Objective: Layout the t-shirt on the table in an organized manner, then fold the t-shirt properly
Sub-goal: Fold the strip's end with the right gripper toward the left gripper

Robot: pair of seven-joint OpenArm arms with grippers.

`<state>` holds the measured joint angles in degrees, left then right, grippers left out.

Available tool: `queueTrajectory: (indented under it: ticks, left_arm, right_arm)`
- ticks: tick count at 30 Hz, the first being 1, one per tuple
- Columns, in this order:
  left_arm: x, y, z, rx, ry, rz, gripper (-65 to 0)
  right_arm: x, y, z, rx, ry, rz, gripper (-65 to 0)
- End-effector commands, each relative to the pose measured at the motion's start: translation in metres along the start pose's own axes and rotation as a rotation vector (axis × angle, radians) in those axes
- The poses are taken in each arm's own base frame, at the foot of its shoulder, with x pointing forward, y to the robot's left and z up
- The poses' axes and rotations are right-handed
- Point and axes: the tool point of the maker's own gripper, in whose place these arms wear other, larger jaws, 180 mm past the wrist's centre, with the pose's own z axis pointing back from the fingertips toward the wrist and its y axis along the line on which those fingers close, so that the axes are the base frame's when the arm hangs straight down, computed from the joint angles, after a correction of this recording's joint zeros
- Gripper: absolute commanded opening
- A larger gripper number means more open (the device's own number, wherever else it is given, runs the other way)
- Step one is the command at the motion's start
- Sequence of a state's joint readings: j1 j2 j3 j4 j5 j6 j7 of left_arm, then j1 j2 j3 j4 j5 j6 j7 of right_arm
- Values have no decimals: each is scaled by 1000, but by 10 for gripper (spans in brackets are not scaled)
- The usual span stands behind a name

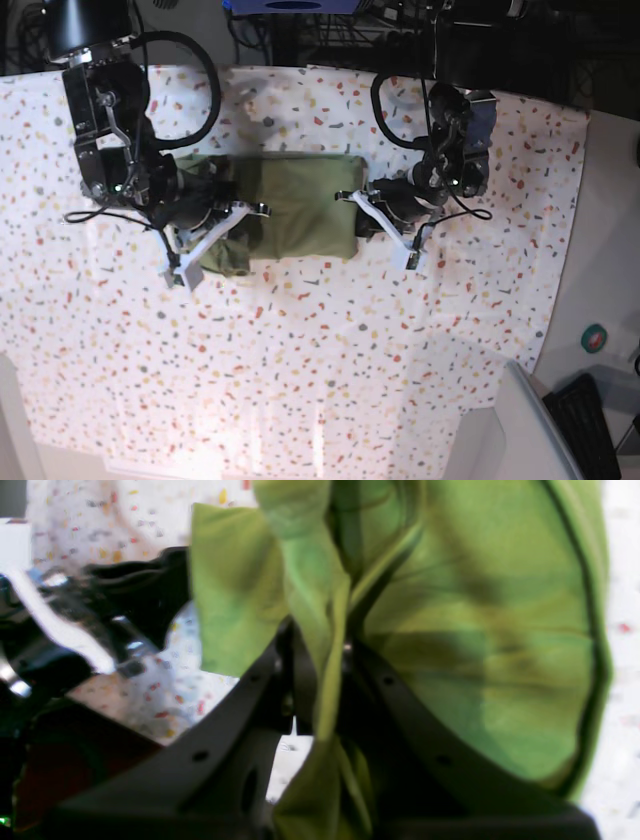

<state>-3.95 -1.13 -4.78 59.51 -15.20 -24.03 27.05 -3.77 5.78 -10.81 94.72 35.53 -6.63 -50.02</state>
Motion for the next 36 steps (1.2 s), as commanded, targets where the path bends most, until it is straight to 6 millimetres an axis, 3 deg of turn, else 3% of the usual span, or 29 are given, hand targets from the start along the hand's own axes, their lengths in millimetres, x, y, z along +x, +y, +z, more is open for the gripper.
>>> queueTrajectory:
  ticks: [1,9,13,19,25,28,36]
  left_arm:
    - [0,-1,0,0,18,-19,-650]
    - [-2,-1,0,0,21,-17,-650]
    - [-1,-1,0,0,20,-18,-650]
    - [-3,0,1,2,22,-17,-650]
    - [-4,1,2,4,25,-15,-650]
    - [-4,2,2,6,23,-13,-650]
    - [-5,1,1,4,25,-16,-650]
  right_arm:
    - [16,13,2,33,-45,8,-650]
    - [24,34,-9,76,-47,-18,-650]
    - [8,59,-18,114,1,30,-650]
    - [12,81,-26,110,-64,41,-650]
    - [-6,62,-53,34,14,32,-650]
    - [-8,59,-55,27,21,26,-650]
    - [13,66,-55,38,-50,33,-650]
